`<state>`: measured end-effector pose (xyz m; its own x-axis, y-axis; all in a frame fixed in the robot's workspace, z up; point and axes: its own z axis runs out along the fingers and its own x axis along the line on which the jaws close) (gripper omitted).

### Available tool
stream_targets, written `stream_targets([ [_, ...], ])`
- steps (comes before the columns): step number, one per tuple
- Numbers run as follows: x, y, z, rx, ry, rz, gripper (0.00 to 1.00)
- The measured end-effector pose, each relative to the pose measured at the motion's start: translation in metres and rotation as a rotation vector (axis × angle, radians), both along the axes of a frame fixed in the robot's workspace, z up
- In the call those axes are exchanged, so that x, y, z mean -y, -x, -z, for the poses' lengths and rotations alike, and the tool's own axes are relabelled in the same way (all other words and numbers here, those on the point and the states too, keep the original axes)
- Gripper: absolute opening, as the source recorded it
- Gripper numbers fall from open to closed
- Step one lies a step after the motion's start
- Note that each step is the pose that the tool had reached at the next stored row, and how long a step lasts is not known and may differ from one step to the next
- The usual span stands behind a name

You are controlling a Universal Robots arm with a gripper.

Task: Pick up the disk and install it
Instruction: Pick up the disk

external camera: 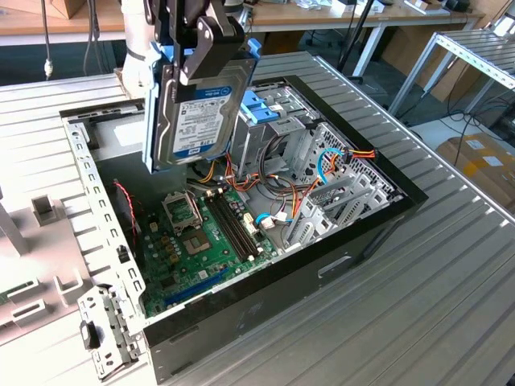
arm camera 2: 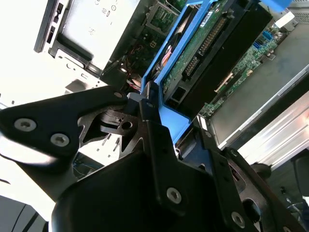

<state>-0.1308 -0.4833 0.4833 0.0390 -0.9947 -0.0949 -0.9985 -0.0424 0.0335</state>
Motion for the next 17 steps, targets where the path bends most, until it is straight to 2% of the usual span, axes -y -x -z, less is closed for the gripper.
stream_targets([
  [17, 0.0113, -0.0089, 0.0015, 0.0, 0.0001, 0.0, 0.37],
])
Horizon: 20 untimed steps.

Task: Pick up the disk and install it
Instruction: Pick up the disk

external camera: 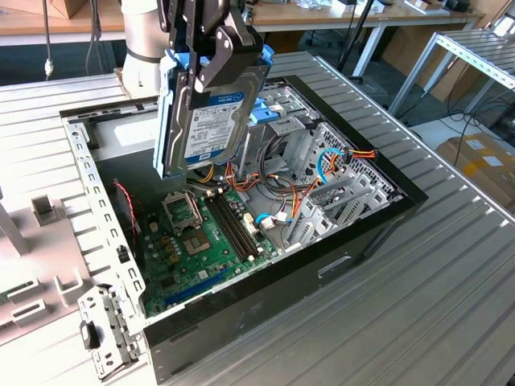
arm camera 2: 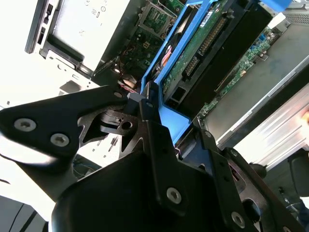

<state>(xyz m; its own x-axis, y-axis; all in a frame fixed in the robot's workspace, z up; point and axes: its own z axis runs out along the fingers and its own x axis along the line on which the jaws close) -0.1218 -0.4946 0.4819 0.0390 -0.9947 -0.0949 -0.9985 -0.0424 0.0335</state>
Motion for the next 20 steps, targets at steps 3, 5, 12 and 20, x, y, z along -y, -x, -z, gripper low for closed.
stream_targets([
  [3, 0.0017, -0.0013, 0.0002, 0.0, 0.0, 0.0, 0.37],
  [5, 0.0036, -0.0028, 0.0005, 0.0, -0.0001, 0.0, 0.37],
  [12, 0.0095, -0.0075, 0.0012, 0.0, 0.0, 0.0, 0.37],
  [20, 0.016, -0.0129, 0.0021, 0.0, 0.0, 0.0, 0.37],
])
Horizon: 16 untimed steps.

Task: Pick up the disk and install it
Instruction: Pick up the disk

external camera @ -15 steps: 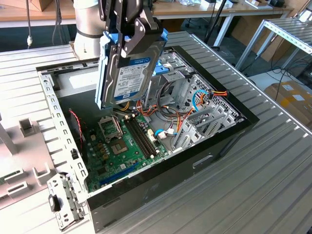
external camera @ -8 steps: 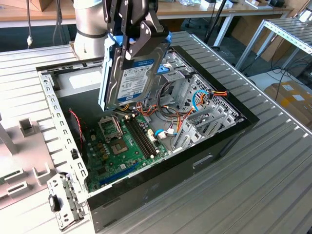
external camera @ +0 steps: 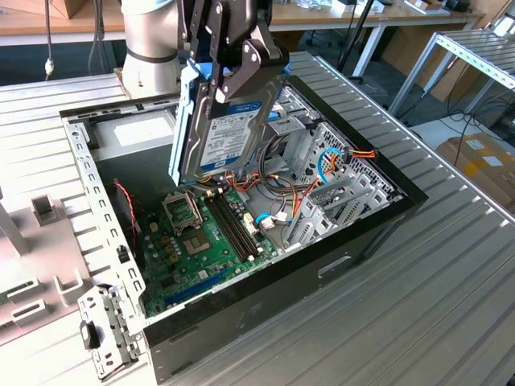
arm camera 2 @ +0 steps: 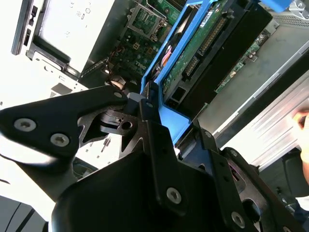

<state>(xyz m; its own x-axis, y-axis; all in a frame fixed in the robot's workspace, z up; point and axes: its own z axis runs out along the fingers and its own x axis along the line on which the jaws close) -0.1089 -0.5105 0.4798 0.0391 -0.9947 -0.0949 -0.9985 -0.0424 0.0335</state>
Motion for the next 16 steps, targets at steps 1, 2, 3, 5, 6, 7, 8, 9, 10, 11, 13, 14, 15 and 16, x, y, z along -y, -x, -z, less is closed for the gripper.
stream_targets([
  [1, 0.0007, -0.0007, 0.0001, 0.0, 0.0, 0.0, 0.37],
  [2, 0.0013, -0.0012, 0.0002, 0.0, 0.0, 0.0, 0.37],
  [3, 0.002, -0.0019, 0.0003, 0.0, 0.0, 0.0, 0.37],
  [5, 0.0042, -0.0037, 0.0006, 0.0, 0.0, 0.0, 0.37],
  [6, 0.0047, -0.0042, 0.0006, 0.0, 0.0, 0.0, 0.37],
  [7, 0.0052, -0.0046, 0.0007, 0.0, 0.0, 0.0, 0.37],
  [8, 0.006, -0.0053, 0.0008, 0.0, 0.0, 0.0, 0.37],
  [9, 0.0071, -0.0062, 0.0009, -0.0001, 0.0001, 0.0, 0.37],
  [10, 0.0081, -0.0071, 0.0011, 0.0, 0.0, 0.0, 0.37],
  [11, 0.0086, -0.0075, 0.0012, 0.0, -0.0001, 0.0, 0.37],
  [13, 0.0105, -0.0091, 0.0013, -0.0001, 0.0001, 0.0, 0.37],
  [14, 0.0116, -0.0099, 0.0015, 0.0, 0.0001, 0.0, 0.37],
  [15, 0.0125, -0.0106, 0.0016, 0.0, 0.0001, 0.0, 0.37],
  [16, 0.0131, -0.011, 0.0017, 0.0, 0.0, 0.0, 0.37],
])
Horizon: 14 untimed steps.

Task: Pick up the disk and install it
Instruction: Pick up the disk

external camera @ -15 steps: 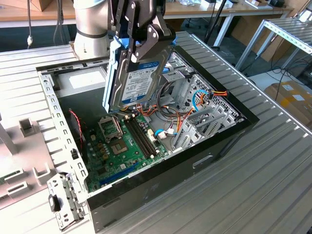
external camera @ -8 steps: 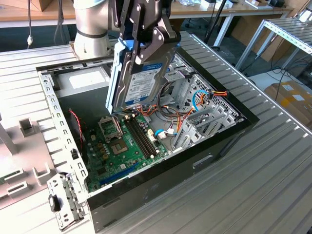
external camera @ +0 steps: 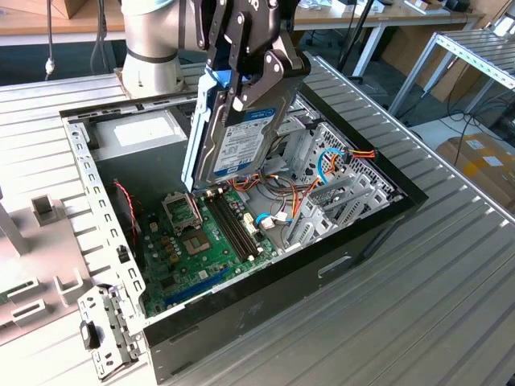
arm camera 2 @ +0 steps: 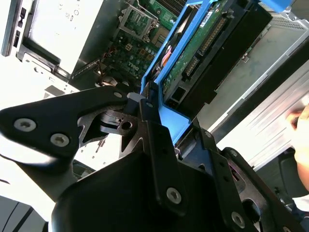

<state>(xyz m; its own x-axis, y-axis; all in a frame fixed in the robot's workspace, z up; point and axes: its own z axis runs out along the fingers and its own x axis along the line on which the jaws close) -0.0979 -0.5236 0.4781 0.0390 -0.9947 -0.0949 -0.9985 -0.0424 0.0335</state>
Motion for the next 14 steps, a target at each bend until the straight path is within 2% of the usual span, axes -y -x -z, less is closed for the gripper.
stream_targets([
  [14, 0.0095, -0.0073, 0.0011, 0.0, 0.0, 0.0, 0.37],
])
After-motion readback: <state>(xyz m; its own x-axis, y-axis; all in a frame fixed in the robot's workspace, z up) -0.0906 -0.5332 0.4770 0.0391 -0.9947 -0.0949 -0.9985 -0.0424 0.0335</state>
